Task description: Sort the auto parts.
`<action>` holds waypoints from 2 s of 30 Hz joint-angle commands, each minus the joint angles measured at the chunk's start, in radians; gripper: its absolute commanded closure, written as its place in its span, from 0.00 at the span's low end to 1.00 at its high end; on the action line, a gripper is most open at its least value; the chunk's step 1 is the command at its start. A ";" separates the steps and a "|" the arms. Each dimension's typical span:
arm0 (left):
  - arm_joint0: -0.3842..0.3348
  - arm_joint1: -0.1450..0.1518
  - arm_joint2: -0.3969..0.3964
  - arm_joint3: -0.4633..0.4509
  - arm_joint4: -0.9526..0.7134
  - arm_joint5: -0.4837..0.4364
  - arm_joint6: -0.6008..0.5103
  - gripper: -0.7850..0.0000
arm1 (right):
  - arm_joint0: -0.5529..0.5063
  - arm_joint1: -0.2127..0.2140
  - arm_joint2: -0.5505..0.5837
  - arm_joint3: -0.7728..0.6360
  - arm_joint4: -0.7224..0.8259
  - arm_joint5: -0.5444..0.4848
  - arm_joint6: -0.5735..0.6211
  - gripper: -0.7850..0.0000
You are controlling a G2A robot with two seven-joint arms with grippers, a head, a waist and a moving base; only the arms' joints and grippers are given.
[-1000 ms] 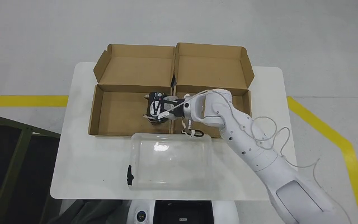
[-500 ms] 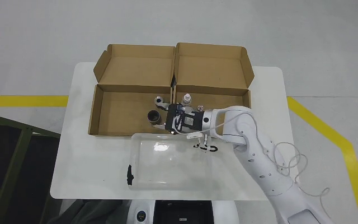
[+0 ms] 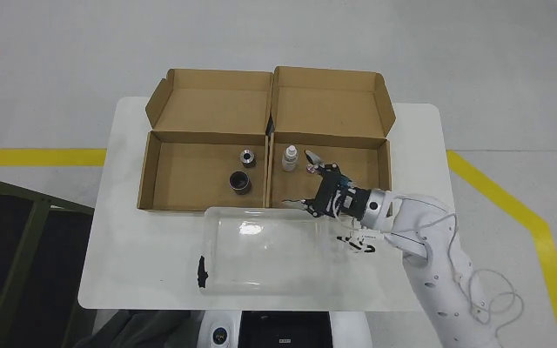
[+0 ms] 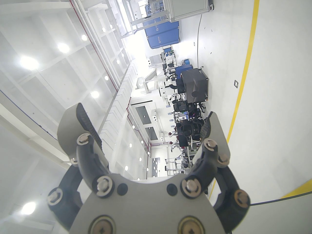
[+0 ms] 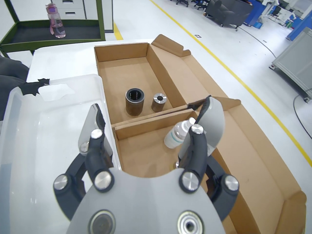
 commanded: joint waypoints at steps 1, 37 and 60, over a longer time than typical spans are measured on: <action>0.000 0.000 0.000 0.000 0.000 0.000 0.000 0.00 | -0.044 0.007 0.043 -0.016 -0.016 0.019 -0.025 0.17; 0.000 0.000 0.000 0.000 0.000 0.000 0.000 0.00 | -0.416 0.052 0.440 -0.054 -0.046 0.315 -0.315 0.00; 0.000 0.000 0.000 0.000 0.000 0.000 0.000 0.00 | -0.430 0.056 0.477 -0.047 -0.025 0.330 -0.324 0.00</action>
